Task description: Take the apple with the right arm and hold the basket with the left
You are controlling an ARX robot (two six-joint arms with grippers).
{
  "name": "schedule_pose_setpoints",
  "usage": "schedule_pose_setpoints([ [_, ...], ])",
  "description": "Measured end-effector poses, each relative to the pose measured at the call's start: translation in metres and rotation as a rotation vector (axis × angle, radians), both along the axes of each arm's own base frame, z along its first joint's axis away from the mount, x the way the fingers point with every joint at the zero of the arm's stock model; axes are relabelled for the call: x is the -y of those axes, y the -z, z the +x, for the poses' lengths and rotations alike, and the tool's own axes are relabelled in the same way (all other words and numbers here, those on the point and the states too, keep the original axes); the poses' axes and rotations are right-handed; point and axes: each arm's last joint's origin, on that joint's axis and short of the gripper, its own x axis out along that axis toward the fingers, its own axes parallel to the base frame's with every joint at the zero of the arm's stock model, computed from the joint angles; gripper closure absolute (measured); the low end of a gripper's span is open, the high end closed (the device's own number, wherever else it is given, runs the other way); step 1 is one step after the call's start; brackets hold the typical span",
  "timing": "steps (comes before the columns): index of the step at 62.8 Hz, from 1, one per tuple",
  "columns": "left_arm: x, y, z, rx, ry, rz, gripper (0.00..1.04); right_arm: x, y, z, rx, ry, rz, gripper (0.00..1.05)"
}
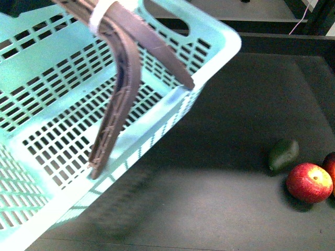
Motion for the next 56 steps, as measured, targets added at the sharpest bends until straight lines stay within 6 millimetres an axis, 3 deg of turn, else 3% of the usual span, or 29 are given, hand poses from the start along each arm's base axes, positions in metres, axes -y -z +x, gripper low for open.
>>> schedule_pose_setpoints([
  [14, 0.054, -0.024, -0.021, 0.061, 0.147, 0.028, 0.9, 0.0, 0.0, 0.0, 0.0, 0.0, 0.0, 0.09],
  [37, 0.112, -0.029, -0.045, 0.096, 0.328, 0.059, 0.9, 0.0, 0.0, 0.0, 0.0, 0.0, 0.0, 0.09],
  [56, 0.118, -0.024, -0.046, 0.089, 0.336, 0.073, 0.9, 0.0, 0.0, 0.0, 0.0, 0.0, 0.0, 0.09],
])
